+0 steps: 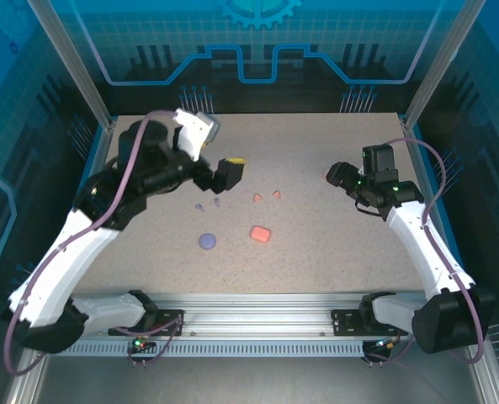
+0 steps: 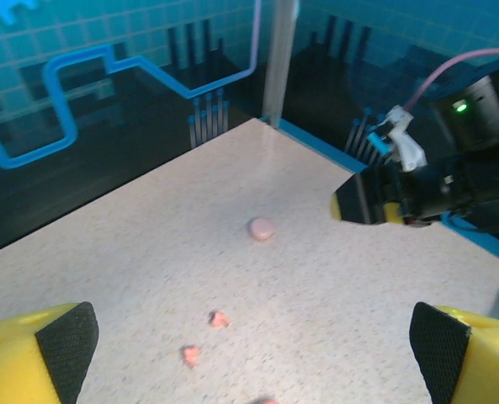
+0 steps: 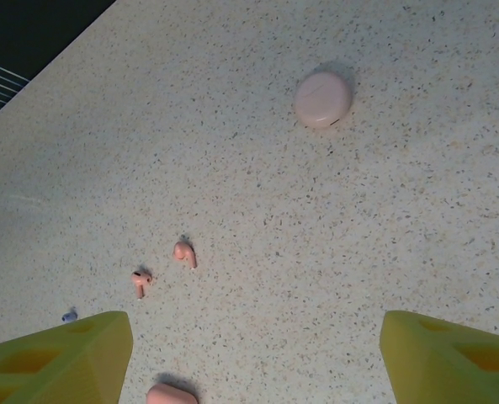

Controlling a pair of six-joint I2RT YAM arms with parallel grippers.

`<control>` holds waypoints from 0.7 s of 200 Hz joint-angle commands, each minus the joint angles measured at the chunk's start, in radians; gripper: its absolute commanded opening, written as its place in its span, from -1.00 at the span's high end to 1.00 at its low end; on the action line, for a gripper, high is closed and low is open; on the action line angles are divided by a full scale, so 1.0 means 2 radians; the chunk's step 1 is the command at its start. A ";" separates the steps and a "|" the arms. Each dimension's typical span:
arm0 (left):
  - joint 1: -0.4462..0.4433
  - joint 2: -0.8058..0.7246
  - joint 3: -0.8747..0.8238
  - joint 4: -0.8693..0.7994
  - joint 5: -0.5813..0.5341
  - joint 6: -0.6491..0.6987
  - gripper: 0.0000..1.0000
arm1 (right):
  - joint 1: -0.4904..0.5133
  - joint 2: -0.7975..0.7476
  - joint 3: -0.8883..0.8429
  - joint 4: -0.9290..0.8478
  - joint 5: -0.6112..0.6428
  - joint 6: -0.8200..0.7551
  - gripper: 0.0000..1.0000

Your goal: Insert the wireless bluetooth earbuds into the charging case

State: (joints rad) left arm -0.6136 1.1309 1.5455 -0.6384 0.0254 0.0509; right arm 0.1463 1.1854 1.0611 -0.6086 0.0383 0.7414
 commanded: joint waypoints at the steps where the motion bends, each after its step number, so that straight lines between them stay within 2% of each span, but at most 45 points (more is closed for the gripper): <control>1: 0.009 -0.063 -0.079 0.059 -0.066 -0.009 -0.98 | 0.019 0.005 0.004 0.000 0.019 0.002 -0.57; 27: 0.020 -0.114 -0.144 0.057 -0.090 -0.017 -0.98 | 0.050 0.006 -0.001 -0.007 0.039 0.003 -0.57; 65: 0.045 -0.137 -0.210 0.059 -0.094 -0.057 -0.98 | 0.113 0.008 -0.021 -0.016 0.072 0.032 -0.56; 107: 0.072 -0.161 -0.308 0.136 -0.086 -0.097 -0.98 | 0.195 0.044 -0.015 -0.036 0.113 0.084 -0.56; 140: 0.104 -0.162 -0.365 0.199 -0.085 -0.141 -0.98 | 0.263 0.112 0.025 -0.053 0.139 0.134 -0.56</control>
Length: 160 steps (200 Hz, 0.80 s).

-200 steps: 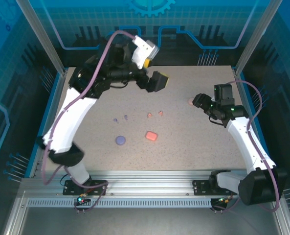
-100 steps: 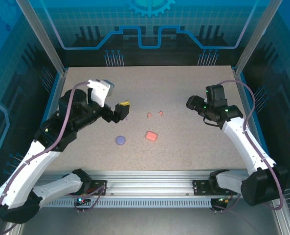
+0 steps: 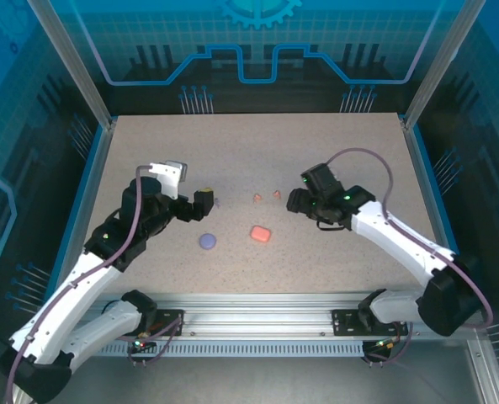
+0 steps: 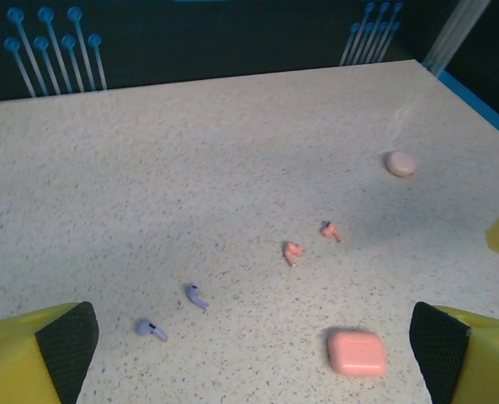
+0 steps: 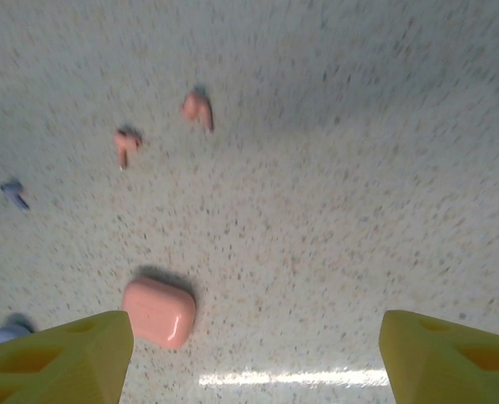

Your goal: Insert the wireless bluetooth earbuds into the charging case

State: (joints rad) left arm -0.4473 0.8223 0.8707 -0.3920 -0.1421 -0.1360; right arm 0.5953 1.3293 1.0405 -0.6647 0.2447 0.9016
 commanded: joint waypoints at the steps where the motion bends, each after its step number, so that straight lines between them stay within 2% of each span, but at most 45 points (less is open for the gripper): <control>1: 0.022 -0.008 -0.029 0.078 -0.001 -0.049 -0.98 | 0.041 0.043 0.037 -0.025 0.037 0.055 -0.56; 39: 0.079 0.021 -0.032 0.091 0.031 -0.138 -0.98 | 0.099 0.156 0.134 -0.070 0.048 0.110 -0.58; 88: 0.094 0.074 -0.013 0.092 0.041 -0.179 -0.97 | 0.117 0.283 0.266 -0.150 0.029 0.159 -0.59; 160: 0.139 0.150 0.007 0.118 0.096 -0.235 -0.98 | 0.116 0.353 0.291 -0.175 -0.009 0.213 -0.59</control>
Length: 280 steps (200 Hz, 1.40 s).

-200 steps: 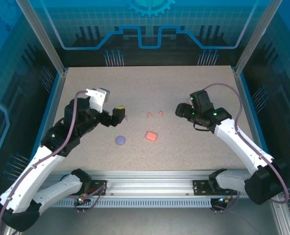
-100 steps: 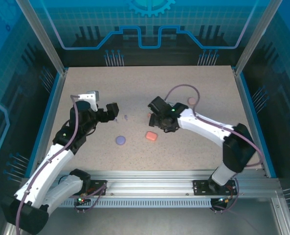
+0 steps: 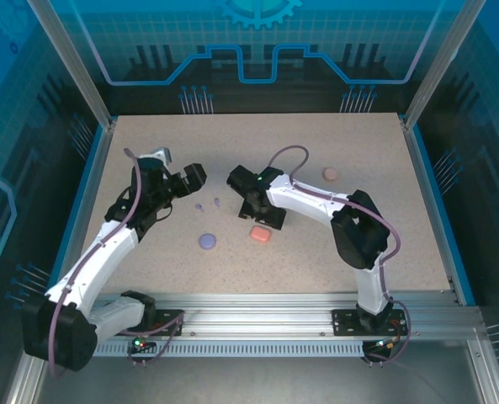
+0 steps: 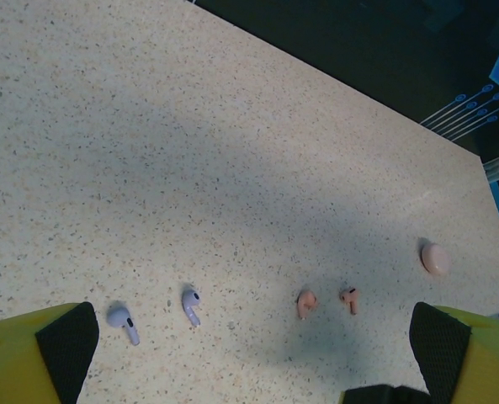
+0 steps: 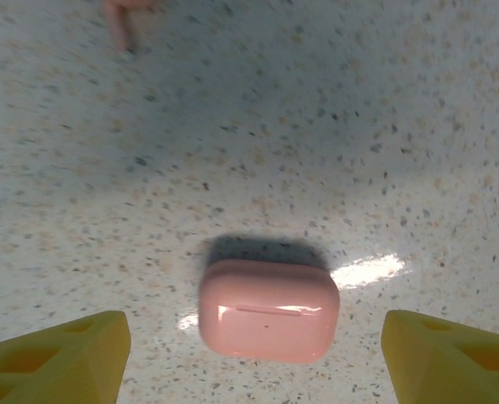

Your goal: Insert the wireless bluetooth earbuds into the charging case

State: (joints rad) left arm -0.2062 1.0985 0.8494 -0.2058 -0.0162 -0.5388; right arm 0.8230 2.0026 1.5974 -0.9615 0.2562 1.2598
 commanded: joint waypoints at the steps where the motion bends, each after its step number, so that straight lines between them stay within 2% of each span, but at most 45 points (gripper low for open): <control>1: 0.019 0.013 0.018 0.026 0.033 -0.034 -0.98 | 0.002 0.017 0.013 -0.027 -0.015 0.034 -0.58; 79: 0.055 0.026 0.024 0.037 0.084 -0.044 -0.97 | 0.006 0.043 0.005 -0.007 -0.041 0.036 -0.59; 189: 0.055 0.028 0.022 0.045 0.108 -0.053 -0.97 | 0.006 0.053 -0.026 0.020 -0.059 0.037 -0.60; 280: 0.055 0.029 0.023 0.049 0.119 -0.059 -0.98 | -0.005 0.064 -0.040 0.039 -0.060 0.028 -0.52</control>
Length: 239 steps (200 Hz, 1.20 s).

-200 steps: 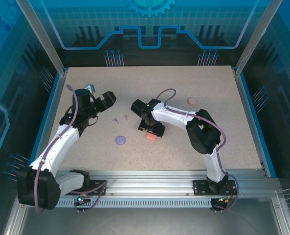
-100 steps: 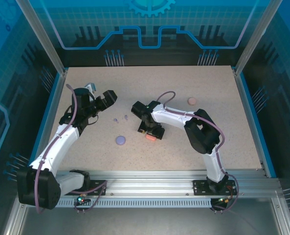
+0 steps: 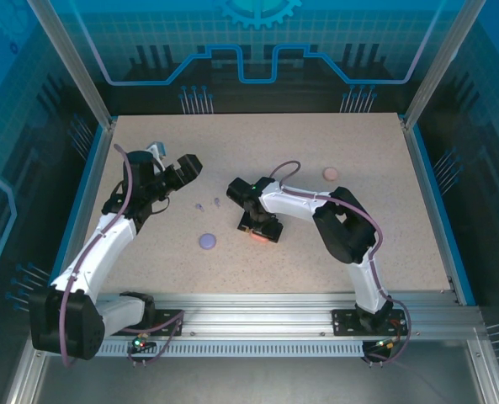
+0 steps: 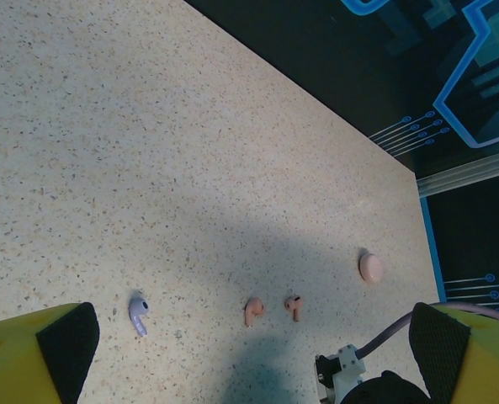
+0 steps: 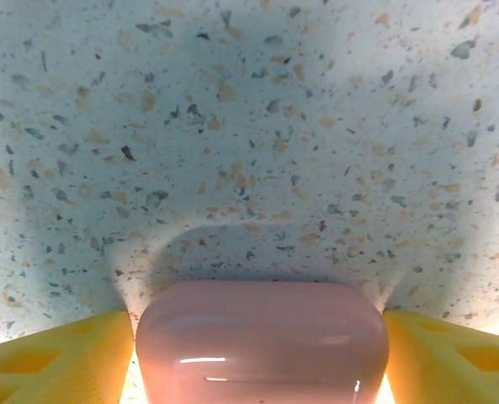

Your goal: Insert the wireless bluetooth earbuds into the charging case

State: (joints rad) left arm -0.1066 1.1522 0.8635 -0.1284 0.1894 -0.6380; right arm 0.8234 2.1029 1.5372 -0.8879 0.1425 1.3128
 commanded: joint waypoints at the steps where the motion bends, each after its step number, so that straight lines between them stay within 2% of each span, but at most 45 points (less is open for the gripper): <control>1: 0.005 0.002 0.016 0.010 0.016 -0.009 -0.98 | -0.006 0.014 -0.010 0.002 -0.004 0.002 -0.52; 39: 0.005 0.005 0.016 0.014 0.022 -0.014 -0.97 | -0.010 0.010 -0.018 0.010 -0.006 -0.003 -0.43; 79: 0.004 0.010 0.012 0.010 0.025 -0.028 -0.97 | -0.014 -0.014 -0.045 0.034 -0.009 -0.003 -0.14; 106: 0.000 0.016 -0.004 0.021 0.043 -0.039 -0.97 | -0.029 -0.051 -0.077 0.056 -0.009 0.001 -0.12; 128: -0.023 0.019 -0.027 0.046 0.047 -0.041 -0.98 | -0.049 -0.080 -0.095 0.067 -0.009 -0.002 -0.13; 190: -0.100 0.046 -0.143 0.258 0.047 -0.075 -0.97 | -0.112 -0.103 -0.108 0.083 -0.041 0.003 -0.15; 239: -0.151 0.105 -0.174 0.352 0.080 -0.059 -0.97 | -0.134 -0.100 -0.095 0.094 -0.059 0.025 -0.15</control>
State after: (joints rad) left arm -0.3656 1.3121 0.5373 0.3943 0.2890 -0.7654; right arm 0.5743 1.9236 1.3342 -0.7078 0.0582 1.3224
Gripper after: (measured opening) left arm 0.987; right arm 0.577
